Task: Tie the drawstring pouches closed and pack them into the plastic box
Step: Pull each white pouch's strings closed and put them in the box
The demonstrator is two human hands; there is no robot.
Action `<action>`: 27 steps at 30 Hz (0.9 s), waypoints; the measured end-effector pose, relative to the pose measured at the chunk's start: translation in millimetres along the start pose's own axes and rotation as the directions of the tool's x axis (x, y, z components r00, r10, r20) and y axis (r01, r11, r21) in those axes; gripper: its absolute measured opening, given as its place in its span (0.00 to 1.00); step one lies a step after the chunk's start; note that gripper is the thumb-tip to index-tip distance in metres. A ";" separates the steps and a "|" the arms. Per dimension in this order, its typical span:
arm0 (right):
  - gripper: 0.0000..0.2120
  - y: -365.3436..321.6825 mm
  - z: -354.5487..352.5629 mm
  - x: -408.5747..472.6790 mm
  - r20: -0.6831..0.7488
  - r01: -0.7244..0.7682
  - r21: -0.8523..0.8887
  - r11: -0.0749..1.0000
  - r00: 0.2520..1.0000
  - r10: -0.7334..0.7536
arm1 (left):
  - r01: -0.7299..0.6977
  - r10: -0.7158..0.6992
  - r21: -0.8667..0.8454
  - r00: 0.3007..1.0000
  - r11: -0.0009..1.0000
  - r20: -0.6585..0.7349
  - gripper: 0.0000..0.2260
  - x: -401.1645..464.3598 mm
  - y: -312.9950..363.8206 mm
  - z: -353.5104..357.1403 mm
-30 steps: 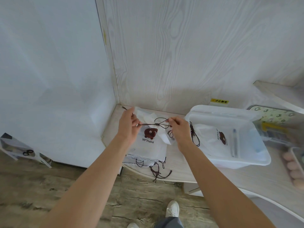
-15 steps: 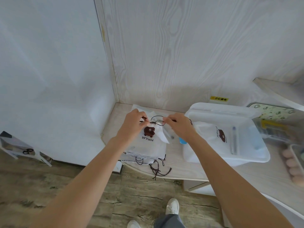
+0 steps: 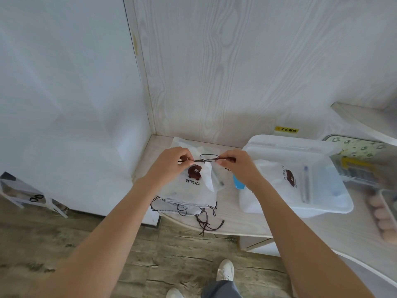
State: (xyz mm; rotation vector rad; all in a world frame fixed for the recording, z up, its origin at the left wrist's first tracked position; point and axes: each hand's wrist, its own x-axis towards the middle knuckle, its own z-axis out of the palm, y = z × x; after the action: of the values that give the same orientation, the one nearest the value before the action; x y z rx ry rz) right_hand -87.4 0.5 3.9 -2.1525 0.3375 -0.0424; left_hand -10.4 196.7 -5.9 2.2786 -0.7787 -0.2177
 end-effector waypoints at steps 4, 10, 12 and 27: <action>0.06 0.7 2.6 -1.0 0.001 0.002 -0.033 0.999 1.000 -0.002 | 0.026 -0.020 0.176 0.999 0.984 -0.032 0.02 0.3 -0.8 -2.6; 0.06 -0.8 0.7 -5.1 -0.045 -0.041 0.034 0.999 0.998 0.043 | 0.142 -0.112 0.219 0.983 0.965 -0.147 0.05 1.1 -10.6 -6.1; 0.06 -1.3 2.5 -7.1 -0.039 -0.039 0.064 0.997 0.998 0.042 | 0.186 -0.184 -0.002 0.971 0.983 -0.152 0.06 1.4 -12.3 -4.3; 0.10 -4.9 21.8 -9.2 -0.061 -0.179 0.750 0.636 0.940 0.337 | 0.035 -0.462 -0.841 0.823 -0.540 0.331 0.14 2.7 2.3 12.8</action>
State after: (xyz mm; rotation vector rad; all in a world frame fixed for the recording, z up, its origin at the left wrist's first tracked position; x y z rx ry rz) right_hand -91.7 23.1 -3.7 -1.2643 0.6265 -0.1966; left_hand -13.9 186.5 -13.6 0.4179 0.4391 -0.5617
